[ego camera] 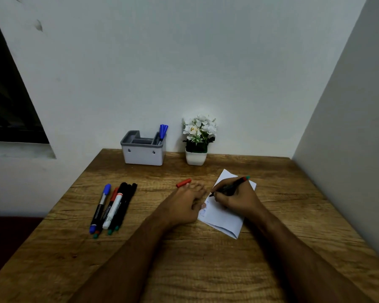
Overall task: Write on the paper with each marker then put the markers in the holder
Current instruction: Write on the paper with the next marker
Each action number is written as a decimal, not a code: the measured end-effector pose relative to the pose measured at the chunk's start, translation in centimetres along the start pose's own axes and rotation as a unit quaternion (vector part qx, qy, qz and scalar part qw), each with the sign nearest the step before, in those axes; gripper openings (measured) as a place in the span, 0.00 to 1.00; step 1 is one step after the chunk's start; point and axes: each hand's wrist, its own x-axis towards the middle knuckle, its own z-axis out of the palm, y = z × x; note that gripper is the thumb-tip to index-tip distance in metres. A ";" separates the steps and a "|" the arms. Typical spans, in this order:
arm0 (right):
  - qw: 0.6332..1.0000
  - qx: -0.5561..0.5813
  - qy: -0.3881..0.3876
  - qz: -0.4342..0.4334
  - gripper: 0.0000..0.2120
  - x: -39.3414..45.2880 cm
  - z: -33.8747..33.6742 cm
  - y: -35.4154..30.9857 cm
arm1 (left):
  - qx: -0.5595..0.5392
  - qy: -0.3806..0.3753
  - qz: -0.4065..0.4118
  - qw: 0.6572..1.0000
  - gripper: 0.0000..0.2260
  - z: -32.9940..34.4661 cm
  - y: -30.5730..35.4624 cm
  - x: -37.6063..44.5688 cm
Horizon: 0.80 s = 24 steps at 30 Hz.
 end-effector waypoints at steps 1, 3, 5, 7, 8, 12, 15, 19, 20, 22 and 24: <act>1.000 -0.011 0.000 0.002 0.07 0.2 0.2 0.3 | -0.001 -0.002 0.003 1.000 0.25 0.0 0.0 0.0; 1.000 -0.022 0.008 0.011 0.05 0.2 0.6 0.7 | -0.003 -0.006 0.002 1.000 0.26 0.1 -0.1 0.1; 1.000 -0.019 0.019 0.013 0.05 0.2 0.8 1.0 | -0.007 -0.006 0.001 1.000 0.26 0.1 -0.2 0.2; 1.000 -0.016 0.018 0.014 0.05 0.2 0.9 1.1 | -0.015 -0.004 0.002 1.000 0.26 0.1 -0.3 0.3; 1.000 -0.016 0.017 0.014 0.05 0.2 0.9 1.1 | -0.018 -0.005 -0.001 1.000 0.26 0.1 -0.3 0.3; 1.000 -0.015 0.014 0.003 0.06 0.3 1.0 1.3 | -0.031 -0.014 -0.006 0.999 0.25 0.2 -0.5 0.5; 1.000 -0.022 0.009 0.000 0.06 0.3 1.0 1.4 | -0.034 -0.020 -0.009 0.999 0.25 0.4 -0.6 0.5; 0.999 -0.031 -0.002 -0.007 0.06 0.4 1.2 1.5 | -0.024 -0.025 -0.020 0.999 0.26 0.7 -0.9 0.6; 0.999 -0.033 -0.003 -0.003 0.06 0.4 1.2 1.5 | -0.021 -0.029 -0.025 0.999 0.26 0.8 -1.0 0.7; 1.000 -0.029 -0.004 0.008 0.05 0.3 1.2 1.5 | -0.018 -0.034 -0.030 0.999 0.27 0.8 -0.9 0.7; 1.000 -0.025 -0.003 0.007 0.05 0.3 1.2 1.6 | -0.020 -0.030 -0.028 0.999 0.26 0.7 -0.9 0.7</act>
